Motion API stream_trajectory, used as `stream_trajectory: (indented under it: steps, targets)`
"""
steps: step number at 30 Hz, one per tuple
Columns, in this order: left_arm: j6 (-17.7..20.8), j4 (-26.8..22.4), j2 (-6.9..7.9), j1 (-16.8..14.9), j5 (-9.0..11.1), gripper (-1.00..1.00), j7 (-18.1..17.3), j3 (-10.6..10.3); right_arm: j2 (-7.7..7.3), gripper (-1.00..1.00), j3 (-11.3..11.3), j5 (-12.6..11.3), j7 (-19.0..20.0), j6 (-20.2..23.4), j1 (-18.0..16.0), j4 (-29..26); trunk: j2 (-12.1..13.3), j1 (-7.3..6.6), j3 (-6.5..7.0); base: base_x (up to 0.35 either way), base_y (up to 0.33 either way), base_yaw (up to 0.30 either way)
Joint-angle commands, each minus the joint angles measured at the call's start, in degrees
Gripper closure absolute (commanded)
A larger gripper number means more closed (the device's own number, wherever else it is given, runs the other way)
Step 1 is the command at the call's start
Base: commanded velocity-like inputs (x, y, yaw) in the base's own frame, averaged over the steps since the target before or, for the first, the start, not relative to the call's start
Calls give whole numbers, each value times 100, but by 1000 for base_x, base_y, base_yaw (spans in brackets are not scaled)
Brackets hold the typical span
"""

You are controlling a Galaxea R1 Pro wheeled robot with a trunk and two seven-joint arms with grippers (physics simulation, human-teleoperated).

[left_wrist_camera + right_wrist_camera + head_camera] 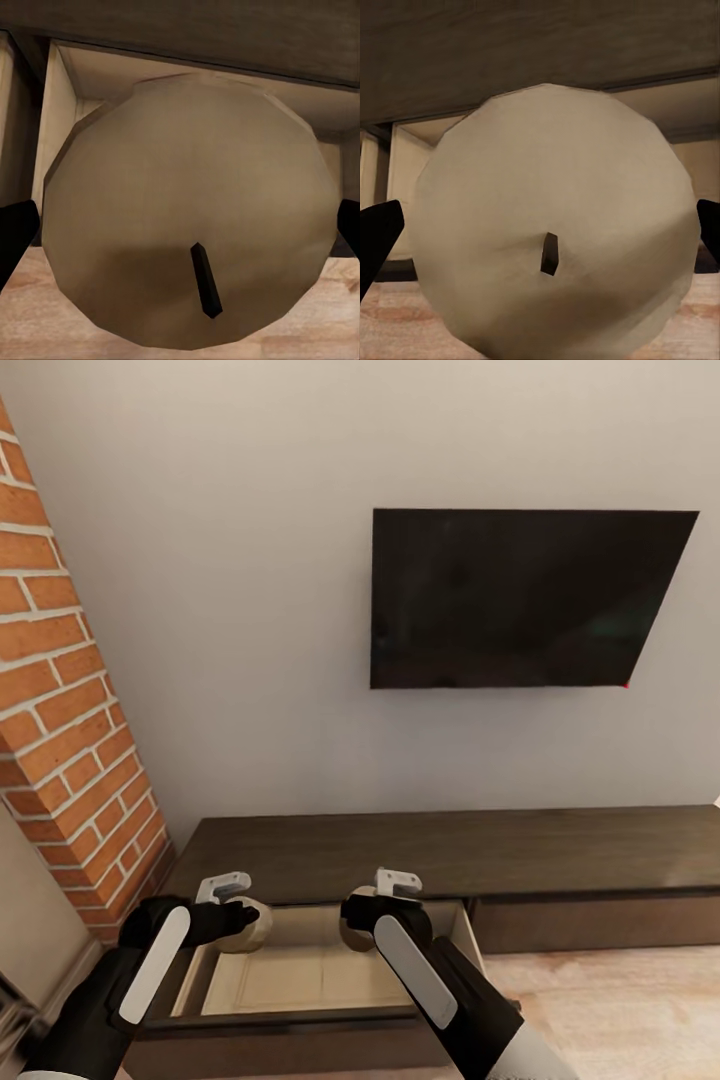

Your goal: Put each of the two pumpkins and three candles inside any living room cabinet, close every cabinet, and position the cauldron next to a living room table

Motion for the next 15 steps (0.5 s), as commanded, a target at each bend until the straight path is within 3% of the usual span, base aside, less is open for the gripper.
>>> stream_trajectory:
  steps: [1, 10, 15]
  targets:
    - [13, -4, 6, -4, 62, 100, 62, -11, -1, 100, 8, -38, -50, 12, -8, -1, -4, 1, -6, 184, 0, 0]
    - [13, -2, 7, -4, 62, 100, 60, -9, -1, 100, 8, -42, -50, 11, -12, 7, -4, 1, -6, 156, 9, 0]
    - [13, -8, 1, -4, 62, 100, 59, -6, 1, 100, 8, -50, -48, 11, -12, 7, -4, 1, -6, 59, 6, 0]
